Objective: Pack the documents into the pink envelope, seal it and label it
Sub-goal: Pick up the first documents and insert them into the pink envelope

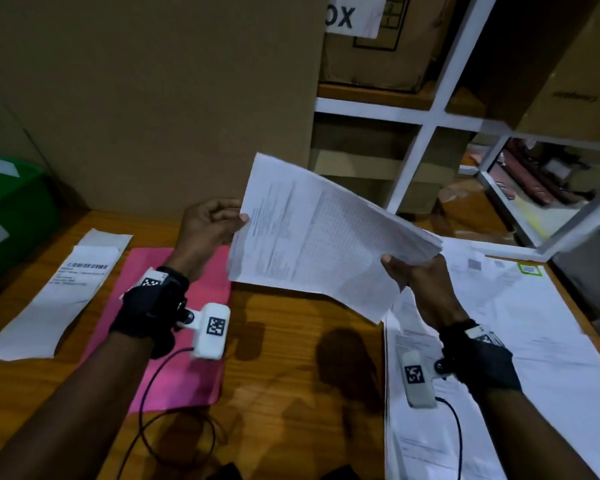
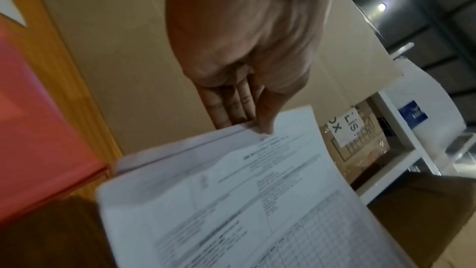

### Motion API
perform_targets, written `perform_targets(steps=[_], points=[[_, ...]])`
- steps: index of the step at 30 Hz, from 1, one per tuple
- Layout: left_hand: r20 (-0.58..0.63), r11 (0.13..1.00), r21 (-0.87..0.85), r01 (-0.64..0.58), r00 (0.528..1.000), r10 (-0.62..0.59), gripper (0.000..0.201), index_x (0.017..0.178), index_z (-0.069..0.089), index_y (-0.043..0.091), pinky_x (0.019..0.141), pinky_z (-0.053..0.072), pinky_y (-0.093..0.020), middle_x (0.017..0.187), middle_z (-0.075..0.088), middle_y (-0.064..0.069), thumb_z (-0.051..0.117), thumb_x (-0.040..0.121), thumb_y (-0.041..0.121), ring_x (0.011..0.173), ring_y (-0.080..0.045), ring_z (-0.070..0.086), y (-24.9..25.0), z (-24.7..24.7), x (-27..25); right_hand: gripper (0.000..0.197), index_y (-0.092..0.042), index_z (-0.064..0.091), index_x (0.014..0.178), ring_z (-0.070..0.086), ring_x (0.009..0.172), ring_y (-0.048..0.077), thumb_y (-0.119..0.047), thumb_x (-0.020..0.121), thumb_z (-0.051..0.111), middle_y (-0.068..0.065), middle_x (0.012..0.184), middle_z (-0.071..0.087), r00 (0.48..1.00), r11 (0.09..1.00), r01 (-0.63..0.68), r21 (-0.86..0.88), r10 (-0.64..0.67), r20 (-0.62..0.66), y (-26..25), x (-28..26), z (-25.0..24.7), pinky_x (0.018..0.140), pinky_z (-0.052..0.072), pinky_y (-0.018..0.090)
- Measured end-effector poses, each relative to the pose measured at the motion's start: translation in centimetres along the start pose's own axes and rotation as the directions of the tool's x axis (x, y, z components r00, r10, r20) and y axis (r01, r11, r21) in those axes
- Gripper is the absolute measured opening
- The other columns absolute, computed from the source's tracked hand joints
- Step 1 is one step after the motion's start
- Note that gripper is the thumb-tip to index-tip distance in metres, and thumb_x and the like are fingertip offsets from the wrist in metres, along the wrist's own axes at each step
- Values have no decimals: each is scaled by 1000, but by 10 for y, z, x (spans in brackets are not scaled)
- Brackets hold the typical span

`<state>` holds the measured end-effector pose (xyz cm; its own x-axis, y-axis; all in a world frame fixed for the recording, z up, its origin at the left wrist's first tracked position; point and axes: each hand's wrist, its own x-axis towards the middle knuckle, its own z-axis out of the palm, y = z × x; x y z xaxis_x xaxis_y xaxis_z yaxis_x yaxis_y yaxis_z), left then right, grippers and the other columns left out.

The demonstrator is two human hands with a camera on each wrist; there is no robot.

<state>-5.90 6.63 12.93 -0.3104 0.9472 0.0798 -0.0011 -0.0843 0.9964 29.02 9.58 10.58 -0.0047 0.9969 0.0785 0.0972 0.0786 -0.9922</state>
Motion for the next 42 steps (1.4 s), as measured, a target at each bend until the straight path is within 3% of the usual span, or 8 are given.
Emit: perform_targets(steps=[3,10,13,19,25,34,37,42], points=[[60,995,76,-67,996,62,25,110,69,13,78,57,-34,107,73,-3,70,85,9,96,-18,71,2,11,-3,46,-10,55,127,62,105,24,-15,85,73,12,119,63,1000,997,-4,-76,4,-6,-3,2,6,86,56,35],[15,991,135,-16,1000,14,27,113,67,15,82,58,-38,106,71,3,68,86,7,95,-15,70,-34,21,-17,47,-10,60,121,67,100,21,-11,78,80,7,112,68,999,998,-51,-20,51,-5,19,-4,12,77,59,34],[-2,979,200,48,999,-48,29,115,66,8,83,57,-43,112,70,-6,70,86,9,100,-21,68,-56,20,-27,38,-10,62,119,68,96,19,-8,82,75,8,110,69,997,995,-70,-70,72,19,38,-10,13,66,58,21],[-48,992,122,-4,999,10,26,111,67,12,74,57,-32,102,70,4,69,86,7,93,-12,68,-54,20,-30,37,-16,61,119,65,92,7,-9,85,73,-9,101,67,1000,998,2,-60,-3,-25,29,-11,13,68,56,16],[-3,983,175,63,998,-64,23,105,67,20,83,57,-42,102,70,5,70,85,9,95,-14,68,-66,19,-33,44,-16,55,122,61,96,15,-10,84,74,-10,102,62,996,991,-92,-98,90,-27,43,-14,14,81,54,32],[42,975,200,102,993,-112,28,114,66,19,88,55,-46,114,69,1,68,87,13,104,-16,66,-70,18,-34,44,-11,55,122,64,93,2,-9,83,75,-6,105,63,997,993,-65,-98,69,30,48,-18,12,65,54,17],[44,972,218,84,994,-96,22,103,65,29,83,57,-37,104,68,12,67,88,13,100,-10,66,-60,17,-34,44,-5,61,122,67,101,21,-12,81,77,1,109,69,999,995,-30,-100,32,20,33,-13,6,70,59,23],[81,952,303,-50,996,27,17,105,68,18,63,51,-17,99,70,9,66,89,14,87,-1,68,-29,15,-25,29,-15,68,103,69,93,21,-11,77,81,5,99,71,980,928,198,-316,-183,78,-22,5,-14,81,59,41]])
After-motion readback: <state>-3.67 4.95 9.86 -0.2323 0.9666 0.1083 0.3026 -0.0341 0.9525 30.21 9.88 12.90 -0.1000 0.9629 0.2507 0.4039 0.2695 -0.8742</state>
